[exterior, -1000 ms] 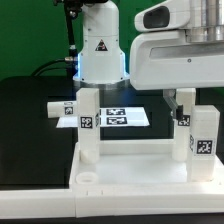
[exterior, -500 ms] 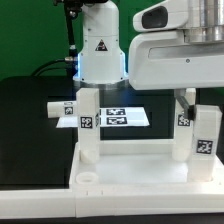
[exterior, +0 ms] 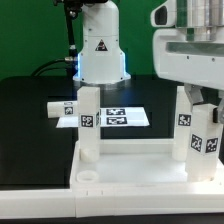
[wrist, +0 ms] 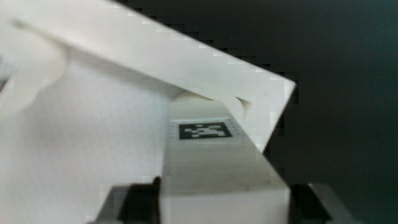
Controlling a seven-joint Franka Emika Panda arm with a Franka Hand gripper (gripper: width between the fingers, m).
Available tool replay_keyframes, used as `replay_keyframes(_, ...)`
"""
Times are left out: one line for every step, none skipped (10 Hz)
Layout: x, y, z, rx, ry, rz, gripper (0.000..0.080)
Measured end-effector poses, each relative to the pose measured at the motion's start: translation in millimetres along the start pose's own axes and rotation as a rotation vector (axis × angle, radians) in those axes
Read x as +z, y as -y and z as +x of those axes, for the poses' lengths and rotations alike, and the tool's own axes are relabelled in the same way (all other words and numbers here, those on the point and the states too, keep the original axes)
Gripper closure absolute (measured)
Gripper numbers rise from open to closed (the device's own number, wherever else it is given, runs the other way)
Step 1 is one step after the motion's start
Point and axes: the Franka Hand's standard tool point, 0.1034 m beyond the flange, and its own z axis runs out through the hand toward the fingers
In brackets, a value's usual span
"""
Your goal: Assemble desk
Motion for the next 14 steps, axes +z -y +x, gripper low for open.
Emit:
replay_keyframes(0.0, 0.0, -0.2, 0.046, 0.0, 0.0, 0.0509)
replay_keyframes(0.0, 0.1, 0.0, 0.107, 0.003, 0.001, 0.0509)
replay_keyframes(0.4, 0.4, 1.8, 0.227, 0.015, 0.006, 0.0509)
replay_keyframes(0.5, 1.9, 4.4, 0.454, 0.053, 0.023, 0.0509)
replay_keyframes(0.3, 3.2, 5.8, 0.589, 0.065, 0.039, 0.0509)
replay_keyframes(-0.1, 2.9, 8.4, 0.618, 0.063, 0.043, 0.0509)
replay_keyframes(0.0, 2.6, 8.9, 0.611, 0.061, 0.042, 0.0509)
replay_keyframes(0.7, 2.2, 8.3, 0.61, 0.061, 0.041, 0.0428)
replay_keyframes(0.9, 2.2, 8.2, 0.61, 0.061, 0.041, 0.0237)
replay_keyframes(-0.4, 2.1, 6.2, 0.586, 0.059, 0.039, 0.0237)
replay_keyframes(-10.5, 1.6, 2.1, 0.502, 0.067, 0.044, 0.0177)
replay_keyframes(-23.4, -2.9, 5.7, 0.461, 0.076, 0.056, 0.0158)
replay_keyframes(-27.9, -3.1, 7.3, 0.462, 0.077, 0.063, 0.0158)
replay_keyframes(-27.1, -2.3, 5.6, 0.459, 0.077, 0.063, 0.0151)
